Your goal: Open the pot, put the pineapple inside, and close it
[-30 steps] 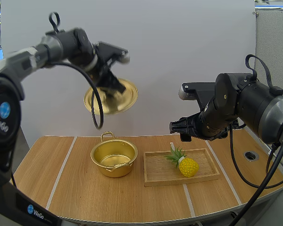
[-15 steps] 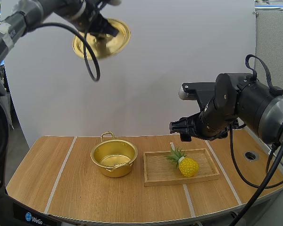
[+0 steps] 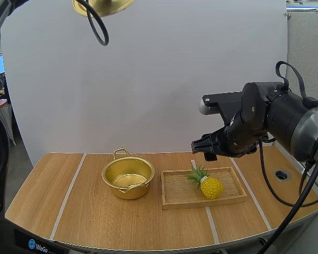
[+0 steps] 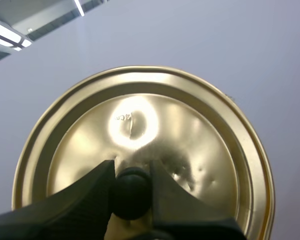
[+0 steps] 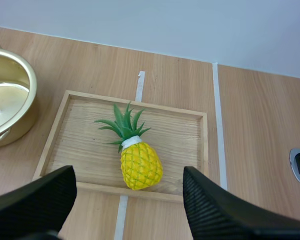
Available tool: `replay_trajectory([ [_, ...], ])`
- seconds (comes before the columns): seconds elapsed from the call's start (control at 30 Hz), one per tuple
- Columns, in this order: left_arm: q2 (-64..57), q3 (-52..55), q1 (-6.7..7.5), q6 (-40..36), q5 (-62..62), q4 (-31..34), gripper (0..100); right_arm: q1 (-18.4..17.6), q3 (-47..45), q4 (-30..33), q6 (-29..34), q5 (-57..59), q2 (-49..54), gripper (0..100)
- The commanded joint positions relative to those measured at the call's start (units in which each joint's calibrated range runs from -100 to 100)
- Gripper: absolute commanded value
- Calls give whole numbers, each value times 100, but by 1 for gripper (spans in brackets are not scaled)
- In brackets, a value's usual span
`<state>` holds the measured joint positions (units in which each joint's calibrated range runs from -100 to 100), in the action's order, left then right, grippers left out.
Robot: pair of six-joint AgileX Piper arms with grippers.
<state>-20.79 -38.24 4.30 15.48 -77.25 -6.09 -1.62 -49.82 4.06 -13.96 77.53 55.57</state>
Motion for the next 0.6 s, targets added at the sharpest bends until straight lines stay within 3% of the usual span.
replay_trajectory([
  [0.0,-27,-116,19,-43,548,62,0,23,32,98,-819,-18,-4,100],
  [0.57,-27,-116,19,-43,627,62,0,23,59,210,-1611,-409,-1747,100],
])
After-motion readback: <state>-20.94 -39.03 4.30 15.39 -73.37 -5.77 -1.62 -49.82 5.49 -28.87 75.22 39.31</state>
